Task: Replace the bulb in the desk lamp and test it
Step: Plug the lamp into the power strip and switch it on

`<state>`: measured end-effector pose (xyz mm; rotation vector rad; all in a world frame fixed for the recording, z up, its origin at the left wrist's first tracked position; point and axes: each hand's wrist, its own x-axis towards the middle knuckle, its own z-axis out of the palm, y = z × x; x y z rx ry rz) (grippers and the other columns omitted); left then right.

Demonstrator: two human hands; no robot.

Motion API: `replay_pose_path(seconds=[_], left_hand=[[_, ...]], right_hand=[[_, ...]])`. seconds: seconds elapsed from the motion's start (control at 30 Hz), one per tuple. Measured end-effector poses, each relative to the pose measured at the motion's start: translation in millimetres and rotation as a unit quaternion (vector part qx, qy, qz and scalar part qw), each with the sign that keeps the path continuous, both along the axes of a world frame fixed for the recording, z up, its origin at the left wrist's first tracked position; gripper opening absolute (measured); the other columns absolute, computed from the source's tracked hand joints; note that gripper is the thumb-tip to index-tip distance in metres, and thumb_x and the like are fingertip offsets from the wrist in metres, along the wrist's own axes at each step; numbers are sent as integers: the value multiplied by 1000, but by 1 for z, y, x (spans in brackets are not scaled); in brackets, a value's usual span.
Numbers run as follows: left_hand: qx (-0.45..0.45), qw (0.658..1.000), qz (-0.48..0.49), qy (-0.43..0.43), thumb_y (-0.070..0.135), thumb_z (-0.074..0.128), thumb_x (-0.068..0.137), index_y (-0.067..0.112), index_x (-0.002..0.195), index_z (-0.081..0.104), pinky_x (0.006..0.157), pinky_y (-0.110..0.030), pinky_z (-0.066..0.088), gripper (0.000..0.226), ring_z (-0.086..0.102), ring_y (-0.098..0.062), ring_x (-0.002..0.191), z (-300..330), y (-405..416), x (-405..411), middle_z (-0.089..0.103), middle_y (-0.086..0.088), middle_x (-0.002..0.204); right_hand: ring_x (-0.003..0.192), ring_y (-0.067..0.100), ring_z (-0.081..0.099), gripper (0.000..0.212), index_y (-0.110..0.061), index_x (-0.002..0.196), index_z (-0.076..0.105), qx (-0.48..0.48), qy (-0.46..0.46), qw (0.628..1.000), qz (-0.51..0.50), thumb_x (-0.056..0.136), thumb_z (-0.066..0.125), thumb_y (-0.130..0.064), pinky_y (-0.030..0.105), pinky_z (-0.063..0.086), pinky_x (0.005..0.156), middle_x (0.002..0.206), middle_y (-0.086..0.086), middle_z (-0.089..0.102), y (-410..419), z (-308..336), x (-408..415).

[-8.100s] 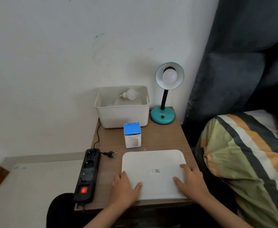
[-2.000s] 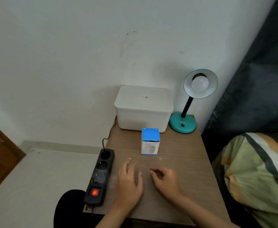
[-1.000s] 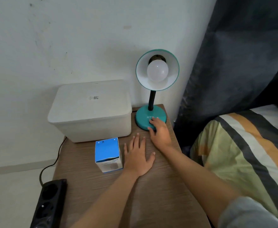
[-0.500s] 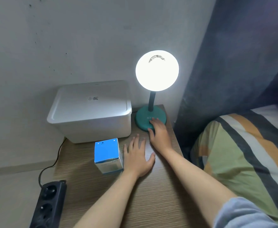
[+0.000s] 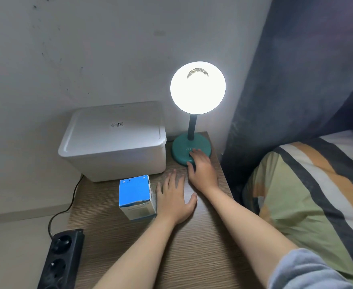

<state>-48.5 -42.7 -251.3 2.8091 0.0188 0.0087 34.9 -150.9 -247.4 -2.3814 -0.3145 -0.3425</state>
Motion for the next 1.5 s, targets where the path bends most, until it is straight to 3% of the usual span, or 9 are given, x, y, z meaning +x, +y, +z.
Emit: replay_pose_path(seconds=[1.23,1.5], left_hand=[[-6,1000,-2,0,60,37,81,26,140,24,115,-49,7,70,10,-22,143,2,0,0,14,-4,156],[-14,1000,-1,-18,59,39,79,24,136,28,114,-52,10,68,13,-23,142,-3,1,0,16,-3,155]], right_hand=[[130,27,42,40,-3,125,52,-28,-14,999,-8,88,53,-16,40,40,105,131,14,55,3,1,1],[131,31,37,46,-1,129,46,-53,5,999,0,86,54,-16,43,40,106,133,17,48,7,1,4]])
